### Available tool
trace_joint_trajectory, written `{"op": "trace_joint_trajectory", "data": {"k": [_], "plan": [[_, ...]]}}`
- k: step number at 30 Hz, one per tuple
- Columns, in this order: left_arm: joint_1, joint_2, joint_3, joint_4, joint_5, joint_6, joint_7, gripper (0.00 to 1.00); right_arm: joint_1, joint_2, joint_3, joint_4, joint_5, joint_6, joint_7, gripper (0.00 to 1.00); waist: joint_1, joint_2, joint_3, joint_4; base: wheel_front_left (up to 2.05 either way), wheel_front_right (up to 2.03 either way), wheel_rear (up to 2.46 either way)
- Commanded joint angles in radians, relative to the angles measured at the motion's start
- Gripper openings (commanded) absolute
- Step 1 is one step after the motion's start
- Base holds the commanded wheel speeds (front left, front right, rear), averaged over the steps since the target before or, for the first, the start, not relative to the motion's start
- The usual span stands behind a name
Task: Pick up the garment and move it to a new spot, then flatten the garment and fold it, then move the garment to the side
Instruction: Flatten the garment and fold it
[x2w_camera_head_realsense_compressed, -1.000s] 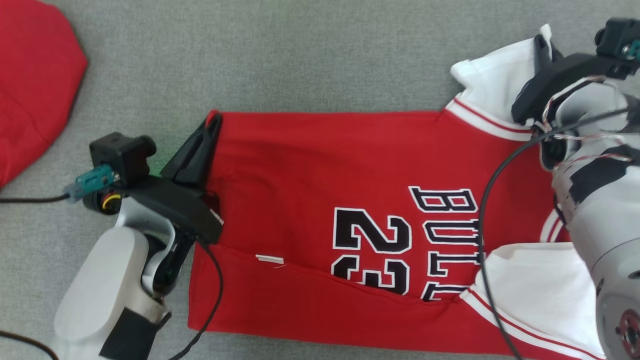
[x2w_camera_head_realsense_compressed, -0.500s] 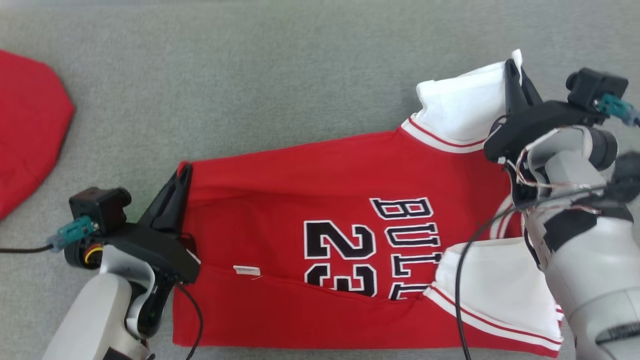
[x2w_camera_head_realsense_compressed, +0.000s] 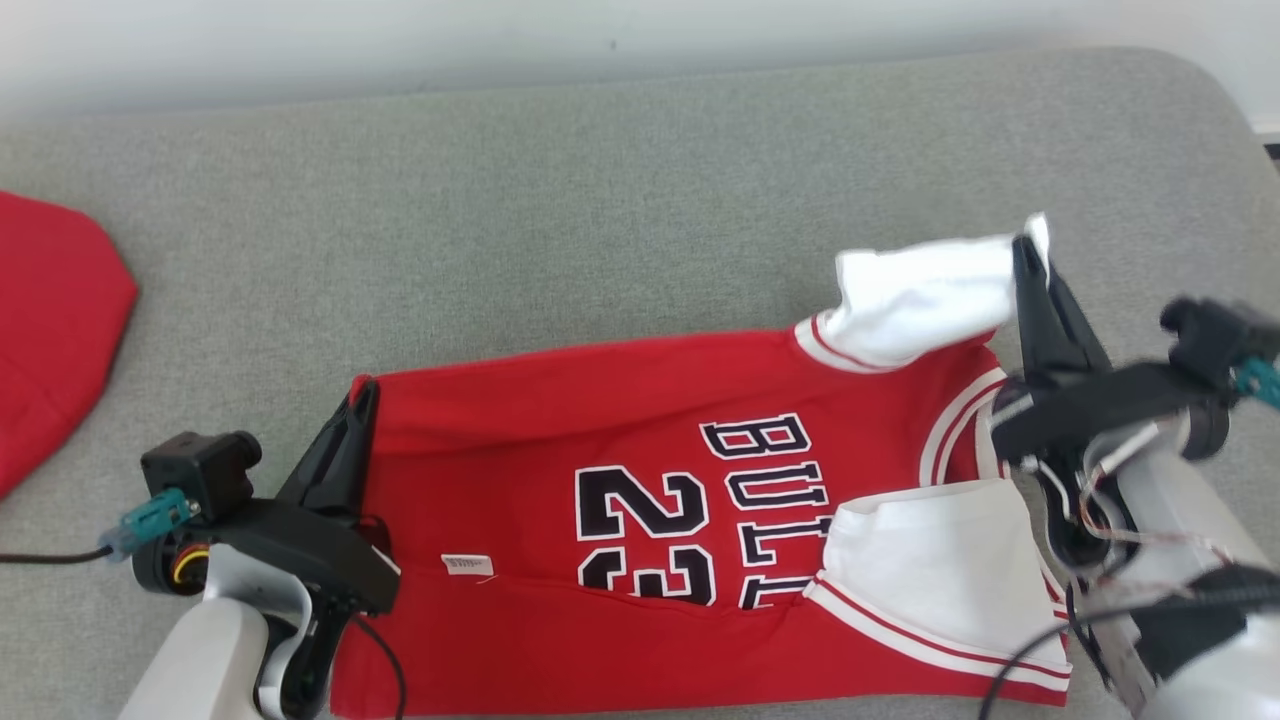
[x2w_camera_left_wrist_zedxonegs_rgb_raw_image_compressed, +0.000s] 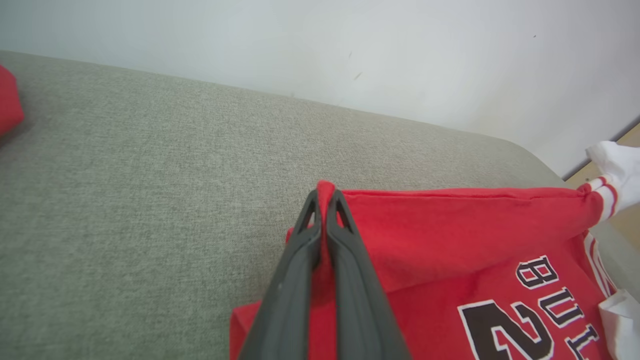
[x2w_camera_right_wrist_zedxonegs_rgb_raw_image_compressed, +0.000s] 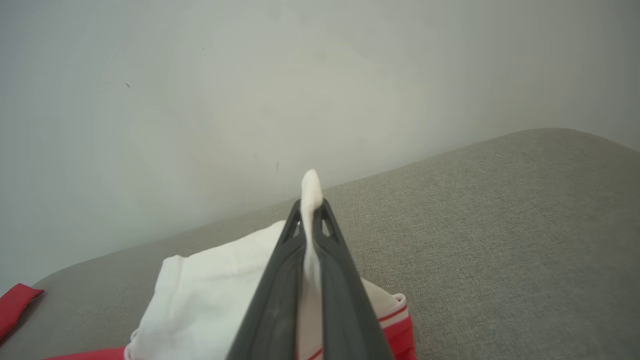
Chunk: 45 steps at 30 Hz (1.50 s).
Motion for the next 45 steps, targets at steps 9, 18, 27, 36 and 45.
{"op": "trace_joint_trajectory", "data": {"k": [9,18,27,36,45], "plan": [[0.071,0.014,0.000,-0.010,0.013,0.017,-0.043,0.00,0.203,-0.030,-0.024,-0.160,0.028,-0.001,0.008,0.00,0.0002,0.0001,-0.038,-0.015,0.00,0.00,0.00],[0.128,0.005,-0.027,-0.020,0.039,0.030,-0.097,0.00,0.383,-0.012,-0.084,-0.306,0.014,-0.001,0.046,0.00,0.0002,0.0001,-0.057,0.000,0.00,0.00,0.00],[0.156,-0.003,-0.042,0.020,0.060,0.030,-0.161,0.00,0.544,0.023,-0.156,-0.415,-0.023,-0.001,0.099,0.00,0.0002,0.0001,-0.081,0.017,0.00,0.00,0.00],[0.177,-0.015,-0.044,0.051,0.069,0.036,-0.189,0.81,0.599,0.047,-0.200,-0.436,-0.074,-0.001,0.150,0.26,0.0002,0.0001,-0.093,0.015,0.00,0.00,0.00],[0.212,-0.027,-0.010,0.022,0.080,0.058,-0.209,1.00,0.630,0.083,-0.257,-0.486,-0.107,-0.001,0.144,1.00,0.0002,0.0001,-0.106,0.032,0.00,0.00,0.00]]}}
